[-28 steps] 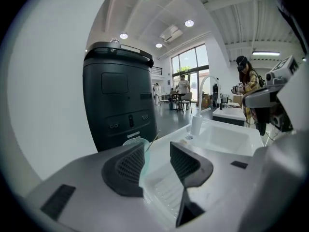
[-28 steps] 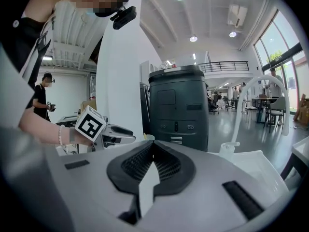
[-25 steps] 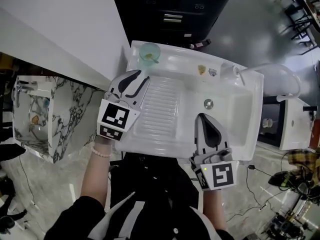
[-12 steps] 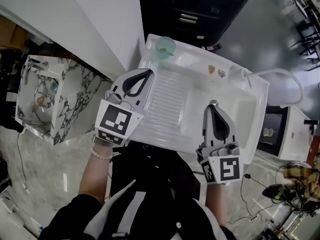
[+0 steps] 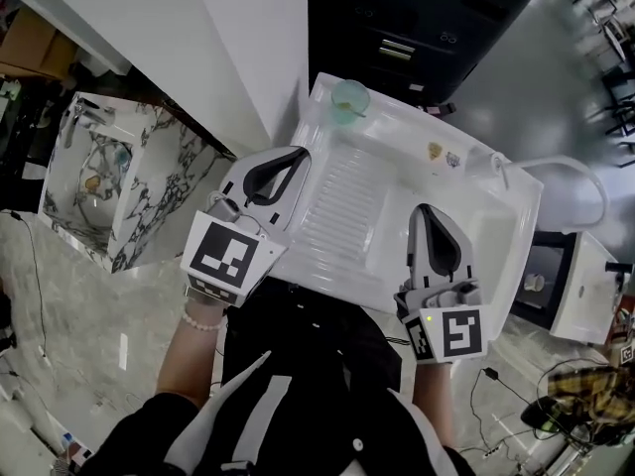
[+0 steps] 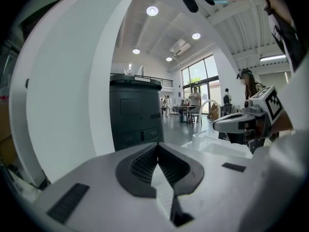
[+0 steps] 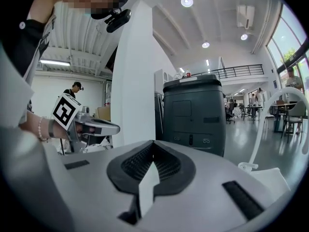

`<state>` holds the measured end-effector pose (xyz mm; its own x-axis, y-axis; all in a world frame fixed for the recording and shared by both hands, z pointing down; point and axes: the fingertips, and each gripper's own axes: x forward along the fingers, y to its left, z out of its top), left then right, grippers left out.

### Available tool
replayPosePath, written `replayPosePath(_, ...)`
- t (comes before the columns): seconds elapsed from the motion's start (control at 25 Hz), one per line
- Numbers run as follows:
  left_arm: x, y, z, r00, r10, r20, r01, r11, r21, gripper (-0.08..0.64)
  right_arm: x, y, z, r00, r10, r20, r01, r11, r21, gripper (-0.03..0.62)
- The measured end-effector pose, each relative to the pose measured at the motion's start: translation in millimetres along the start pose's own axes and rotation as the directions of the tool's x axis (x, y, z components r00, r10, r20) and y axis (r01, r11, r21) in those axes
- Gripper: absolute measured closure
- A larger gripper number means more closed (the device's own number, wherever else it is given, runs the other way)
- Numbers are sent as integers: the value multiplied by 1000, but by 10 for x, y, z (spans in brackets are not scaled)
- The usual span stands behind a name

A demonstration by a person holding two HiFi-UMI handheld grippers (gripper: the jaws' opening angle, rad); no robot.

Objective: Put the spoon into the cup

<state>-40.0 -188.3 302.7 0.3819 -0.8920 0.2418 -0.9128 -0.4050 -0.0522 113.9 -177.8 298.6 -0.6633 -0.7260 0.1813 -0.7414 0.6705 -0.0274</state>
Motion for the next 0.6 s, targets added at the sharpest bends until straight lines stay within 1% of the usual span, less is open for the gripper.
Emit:
replayPosePath(0.16,-117,29,19,1000,24,-12,-24,999,-22,558,65,52,61,999,30,15,-30,1000,-1,592)
replayPosePath(0.6,-194,6,18,1000,20,-23,-21,1000,-20,558,167,132,98,998,67,22,-67,998,-18,592)
